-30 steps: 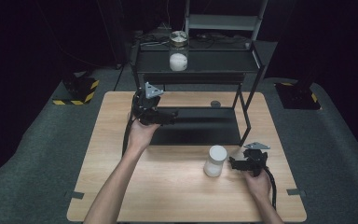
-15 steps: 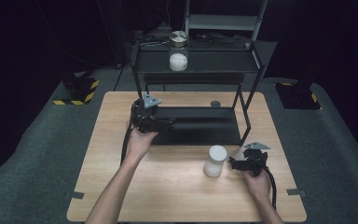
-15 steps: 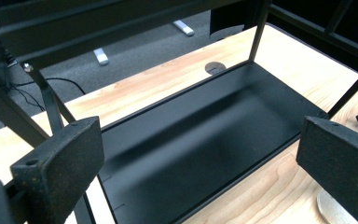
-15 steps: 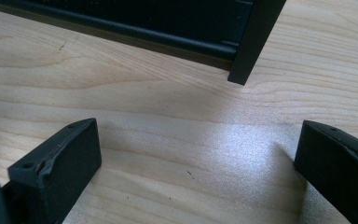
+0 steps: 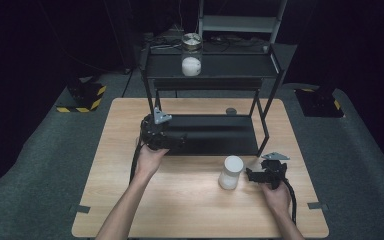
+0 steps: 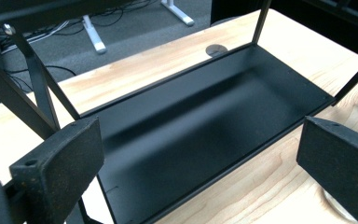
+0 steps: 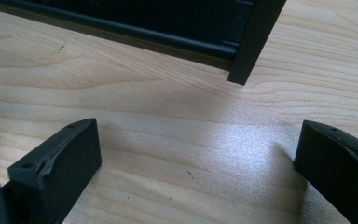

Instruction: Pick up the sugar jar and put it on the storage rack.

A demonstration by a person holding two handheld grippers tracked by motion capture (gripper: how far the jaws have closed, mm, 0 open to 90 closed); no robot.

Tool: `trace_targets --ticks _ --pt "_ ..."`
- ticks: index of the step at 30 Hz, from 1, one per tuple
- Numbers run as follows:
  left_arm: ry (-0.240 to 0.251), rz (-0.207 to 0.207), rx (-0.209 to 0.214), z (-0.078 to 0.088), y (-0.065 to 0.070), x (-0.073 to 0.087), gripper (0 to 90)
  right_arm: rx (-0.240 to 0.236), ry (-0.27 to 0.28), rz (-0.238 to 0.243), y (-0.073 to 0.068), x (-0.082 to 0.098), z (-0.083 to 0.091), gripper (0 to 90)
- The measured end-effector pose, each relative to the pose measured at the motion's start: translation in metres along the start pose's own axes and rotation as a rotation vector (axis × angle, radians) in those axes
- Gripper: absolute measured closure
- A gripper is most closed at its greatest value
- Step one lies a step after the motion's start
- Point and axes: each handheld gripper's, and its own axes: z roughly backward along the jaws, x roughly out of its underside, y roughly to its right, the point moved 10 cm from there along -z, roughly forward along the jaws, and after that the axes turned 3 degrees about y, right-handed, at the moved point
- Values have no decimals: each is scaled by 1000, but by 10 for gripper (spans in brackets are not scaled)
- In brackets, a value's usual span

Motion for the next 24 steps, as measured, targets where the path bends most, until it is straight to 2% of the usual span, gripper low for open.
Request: trace_targets --ticks 13,17,24 --pt "-34 17 -5 -10 1 22 7 0 0 0 0 0 0 0" --pt "-45 3 -8 -12 2 29 6 0 0 0 0 0 0 0" --pt "-56 24 1 -16 1 40 6 0 0 0 0 0 0 0"
